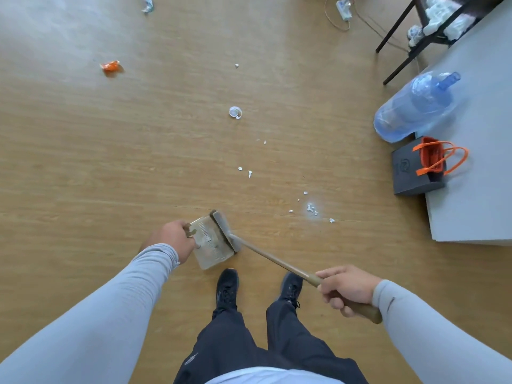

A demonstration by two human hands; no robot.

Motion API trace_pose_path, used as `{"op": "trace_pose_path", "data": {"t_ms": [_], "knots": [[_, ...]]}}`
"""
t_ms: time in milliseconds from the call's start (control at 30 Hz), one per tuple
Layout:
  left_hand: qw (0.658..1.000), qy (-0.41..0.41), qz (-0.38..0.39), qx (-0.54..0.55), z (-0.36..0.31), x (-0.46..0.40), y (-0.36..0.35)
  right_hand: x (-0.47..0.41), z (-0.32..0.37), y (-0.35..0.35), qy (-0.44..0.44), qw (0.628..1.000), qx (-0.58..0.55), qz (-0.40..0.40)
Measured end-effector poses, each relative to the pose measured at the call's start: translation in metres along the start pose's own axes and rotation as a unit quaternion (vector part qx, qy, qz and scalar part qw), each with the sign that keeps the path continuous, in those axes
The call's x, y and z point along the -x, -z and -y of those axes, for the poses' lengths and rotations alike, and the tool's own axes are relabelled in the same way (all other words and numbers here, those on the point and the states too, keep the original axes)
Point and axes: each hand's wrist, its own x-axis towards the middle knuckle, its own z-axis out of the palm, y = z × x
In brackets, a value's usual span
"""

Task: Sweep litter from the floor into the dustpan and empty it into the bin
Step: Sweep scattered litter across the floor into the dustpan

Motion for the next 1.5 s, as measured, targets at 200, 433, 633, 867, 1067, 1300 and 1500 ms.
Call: {"op": "trace_pose_path", "data": {"t_ms": [200, 433, 633, 867, 1067, 1300, 1500], "knots": [[0.999, -0.049, 0.008, -0.01, -0.023, 0.001, 0.004, 0.032, -0.037, 0.03, 0.041, 0.997, -0.017, -0.056], [0.991, -0.105, 0.022, -0.082, -0.123, -0.003, 0.006, 0.033, -0.076, 0.093, 0.059, 0.98, -0.06, -0.183], [0.987, -0.14, 0.037, -0.076, -0.211, -0.017, -0.01, 0.012, -0.097, 0.155, 0.04, 0.958, -0.161, -0.235], [0.985, -0.145, 0.052, -0.072, -0.298, -0.045, -0.031, -0.03, -0.078, 0.218, -0.025, 0.94, -0.234, -0.246], [0.984, -0.145, 0.05, -0.095, -0.343, -0.059, -0.053, -0.076, -0.043, 0.22, -0.071, 0.946, -0.251, -0.194], [0.984, -0.141, 0.048, -0.1, -0.363, -0.061, -0.055, -0.071, -0.025, 0.188, -0.029, 0.966, -0.229, -0.113], [0.983, -0.139, 0.05, -0.106, -0.359, -0.061, -0.051, -0.038, -0.035, 0.213, 0.016, 0.961, -0.249, -0.118]]}}
